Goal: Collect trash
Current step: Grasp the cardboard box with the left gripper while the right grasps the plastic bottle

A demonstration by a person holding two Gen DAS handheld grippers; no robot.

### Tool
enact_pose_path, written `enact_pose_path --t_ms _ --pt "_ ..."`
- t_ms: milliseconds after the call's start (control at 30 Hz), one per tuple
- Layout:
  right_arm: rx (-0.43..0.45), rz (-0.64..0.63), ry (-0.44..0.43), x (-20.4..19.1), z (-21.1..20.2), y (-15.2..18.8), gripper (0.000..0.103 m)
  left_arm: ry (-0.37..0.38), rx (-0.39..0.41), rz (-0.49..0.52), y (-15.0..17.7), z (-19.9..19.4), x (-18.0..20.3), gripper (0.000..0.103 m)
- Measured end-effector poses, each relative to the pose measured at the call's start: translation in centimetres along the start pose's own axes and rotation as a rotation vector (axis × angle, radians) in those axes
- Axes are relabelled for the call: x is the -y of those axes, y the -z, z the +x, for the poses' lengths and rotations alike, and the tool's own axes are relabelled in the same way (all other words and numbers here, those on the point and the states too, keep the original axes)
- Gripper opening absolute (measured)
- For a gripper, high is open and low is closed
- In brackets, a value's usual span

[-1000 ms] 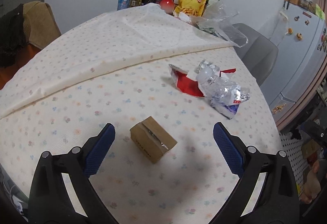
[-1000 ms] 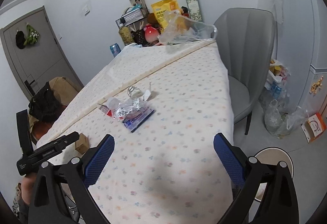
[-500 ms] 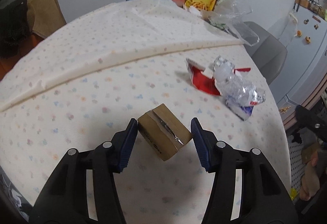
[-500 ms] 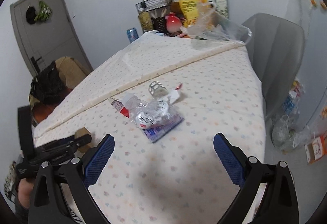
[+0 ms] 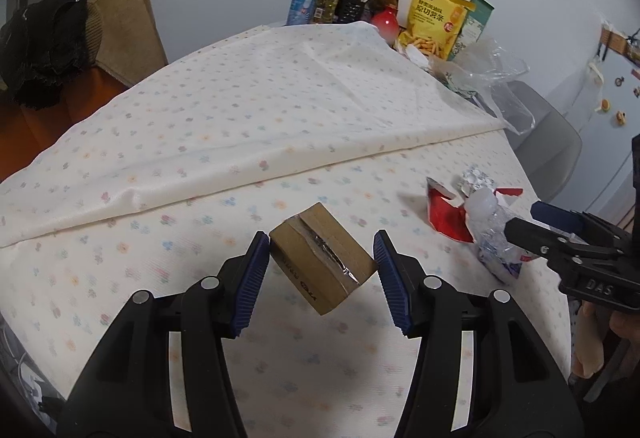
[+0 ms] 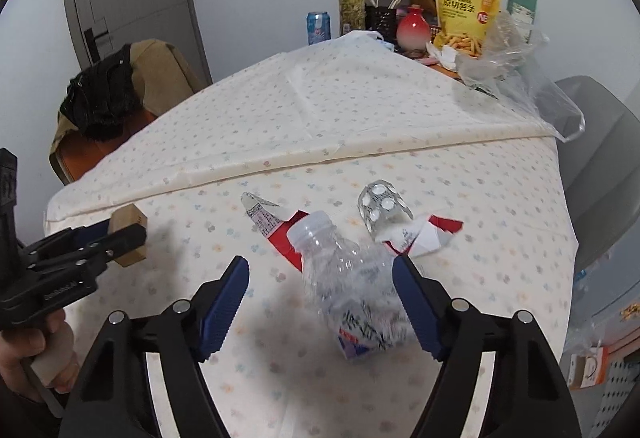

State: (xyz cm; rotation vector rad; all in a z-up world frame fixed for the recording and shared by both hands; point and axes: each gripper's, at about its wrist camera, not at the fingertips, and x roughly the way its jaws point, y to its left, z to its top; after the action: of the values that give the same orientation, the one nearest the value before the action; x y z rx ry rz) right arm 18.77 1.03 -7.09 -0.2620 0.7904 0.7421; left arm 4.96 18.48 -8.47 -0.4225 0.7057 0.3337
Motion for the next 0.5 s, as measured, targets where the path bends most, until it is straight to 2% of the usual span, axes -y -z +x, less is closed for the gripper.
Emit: enact_pose_path --t_ms 300,367,400,433,500 --pt "-0.077 -0.148 0.067 -2.0 3.8 -1.8 0.072 0.002 0.001 -0.02 0.1 0.1 -1.0 0.054" --pt "-0.091 -0.169 0.079 -2.3 4.5 -1.7 0.069 0.001 -0.003 -0.026 0.1 0.1 -1.2 0.054" --pt "-0.097 -0.177 0.078 -2.4 4.6 -1.7 0.061 -0.001 -0.003 -0.028 0.2 0.1 -1.3 0.054" --pt "-0.105 -0.183 0.078 -2.5 4.7 -1.6 0.045 -0.002 -0.003 -0.029 0.2 0.1 -1.4 0.054" --pt "-0.095 -0.182 0.08 -2.5 4.3 -1.6 0.041 -0.005 0.0 -0.031 0.1 0.0 -1.5 0.054"
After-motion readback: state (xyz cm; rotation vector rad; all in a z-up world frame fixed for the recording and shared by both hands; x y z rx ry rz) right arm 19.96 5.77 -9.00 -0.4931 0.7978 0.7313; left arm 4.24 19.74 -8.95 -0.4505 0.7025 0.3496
